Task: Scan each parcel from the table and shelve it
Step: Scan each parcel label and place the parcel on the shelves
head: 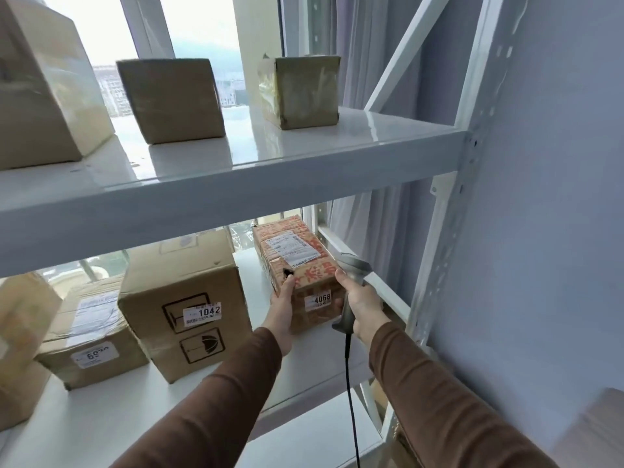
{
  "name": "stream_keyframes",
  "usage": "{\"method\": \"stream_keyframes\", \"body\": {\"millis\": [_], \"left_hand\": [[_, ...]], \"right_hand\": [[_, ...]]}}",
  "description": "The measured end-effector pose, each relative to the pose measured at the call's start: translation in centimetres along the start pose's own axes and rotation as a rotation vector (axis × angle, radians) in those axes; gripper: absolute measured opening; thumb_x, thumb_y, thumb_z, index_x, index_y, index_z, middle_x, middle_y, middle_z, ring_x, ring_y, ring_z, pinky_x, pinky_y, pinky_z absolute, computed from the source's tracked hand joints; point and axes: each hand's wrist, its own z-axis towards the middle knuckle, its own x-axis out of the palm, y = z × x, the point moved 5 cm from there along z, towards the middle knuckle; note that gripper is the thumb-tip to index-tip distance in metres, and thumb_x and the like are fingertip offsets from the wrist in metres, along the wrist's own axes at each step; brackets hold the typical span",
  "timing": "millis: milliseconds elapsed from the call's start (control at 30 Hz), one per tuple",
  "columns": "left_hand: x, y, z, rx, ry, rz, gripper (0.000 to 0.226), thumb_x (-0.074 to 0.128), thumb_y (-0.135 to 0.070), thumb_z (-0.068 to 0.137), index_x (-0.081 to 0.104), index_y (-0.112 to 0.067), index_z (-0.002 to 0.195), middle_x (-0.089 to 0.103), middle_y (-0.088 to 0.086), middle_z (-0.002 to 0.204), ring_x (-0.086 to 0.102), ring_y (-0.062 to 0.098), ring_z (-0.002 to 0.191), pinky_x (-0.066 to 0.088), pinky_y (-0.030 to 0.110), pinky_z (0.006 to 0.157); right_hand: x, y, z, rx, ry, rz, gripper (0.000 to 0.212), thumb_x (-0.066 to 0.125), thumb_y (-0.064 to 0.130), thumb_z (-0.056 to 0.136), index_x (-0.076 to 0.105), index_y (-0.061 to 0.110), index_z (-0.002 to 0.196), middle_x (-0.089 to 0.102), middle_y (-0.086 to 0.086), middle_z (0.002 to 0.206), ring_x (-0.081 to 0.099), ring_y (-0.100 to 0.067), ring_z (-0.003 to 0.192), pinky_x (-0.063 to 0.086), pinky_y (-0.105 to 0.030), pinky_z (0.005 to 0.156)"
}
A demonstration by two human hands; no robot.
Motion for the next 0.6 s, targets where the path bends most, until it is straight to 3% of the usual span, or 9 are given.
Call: {"method": "stream_keyframes", "body": {"millis": [67,233,300,367,433,500,600], "left_hand": [[-0.4,0.0,0.9,0.0,-0.027,0.011,0.083,0.062,-0.076,0.085,0.048,-0.026,0.149,0.071,0.009,0.129,0.068,0.032,0.118,0.046,0.053,0.113],[-1.7,-0.3,2.2,0.012,-0.091,0.05,0.087,0.063,-0.072,0.087,0.038,-0.022,0.154,0.066,0.01,0.135,0.066,0.03,0.12,0.047,0.052,0.111],[-2.0,-0.4,2.2,0.016,-0.112,0.075,0.093,0.063,-0.071,0.088,0.026,-0.02,0.158,0.058,0.011,0.146,0.061,0.028,0.126,0.047,0.047,0.11],[-2.1,-1.0,1.6,0.042,-0.127,0.172,0.103,0.059,-0.072,0.09,0.01,-0.02,0.165,0.032,0.011,0.167,0.043,0.029,0.144,0.035,0.045,0.118],[-2.1,-2.1,0.7,0.146,-0.165,0.308,0.106,0.057,-0.069,0.092,0.0,-0.02,0.166,0.005,0.004,0.175,0.013,0.024,0.159,0.017,0.048,0.127],[-1.8,-3.6,-0.8,0.339,-0.196,0.415,0.1,0.059,-0.061,0.096,0.003,-0.02,0.167,-0.003,-0.001,0.175,-0.004,0.015,0.161,0.005,0.046,0.131],[-0.1,-4.7,-4.0,0.632,-0.164,0.532,0.081,0.061,-0.045,0.101,0.015,-0.028,0.166,0.004,-0.009,0.174,-0.002,0.007,0.159,0.004,0.039,0.13]], "right_hand": [[0.4,-0.2,1.1,-0.011,-0.003,0.0,0.033,0.085,0.037,0.084,0.071,0.012,0.1,0.081,-0.004,0.081,0.078,-0.028,0.08,0.063,-0.057,0.081],[1.2,-0.9,1.9,-0.006,0.022,0.007,0.033,0.082,0.036,0.087,0.072,0.011,0.105,0.08,-0.013,0.1,0.077,-0.033,0.087,0.063,-0.057,0.08],[1.1,-1.0,1.7,-0.019,0.015,-0.002,0.03,0.083,0.039,0.086,0.071,0.015,0.1,0.079,-0.009,0.097,0.076,-0.026,0.076,0.065,-0.046,0.071],[0.8,-0.8,1.2,-0.049,0.003,-0.003,0.028,0.083,0.042,0.085,0.07,0.02,0.097,0.076,-0.004,0.092,0.067,-0.016,0.059,0.058,-0.031,0.058],[0.3,-0.3,0.6,-0.107,-0.022,-0.039,0.028,0.081,0.046,0.086,0.069,0.023,0.097,0.07,0.001,0.084,0.06,-0.011,0.051,0.053,-0.031,0.059],[0.0,0.1,-0.5,-0.171,-0.033,-0.071,0.03,0.079,0.05,0.087,0.068,0.025,0.1,0.064,0.002,0.077,0.056,-0.011,0.05,0.052,-0.033,0.062],[-0.5,0.1,-3.4,-0.237,-0.01,-0.04,0.035,0.078,0.053,0.086,0.068,0.027,0.107,0.06,0.003,0.073,0.057,-0.012,0.054,0.05,-0.032,0.056]]}}
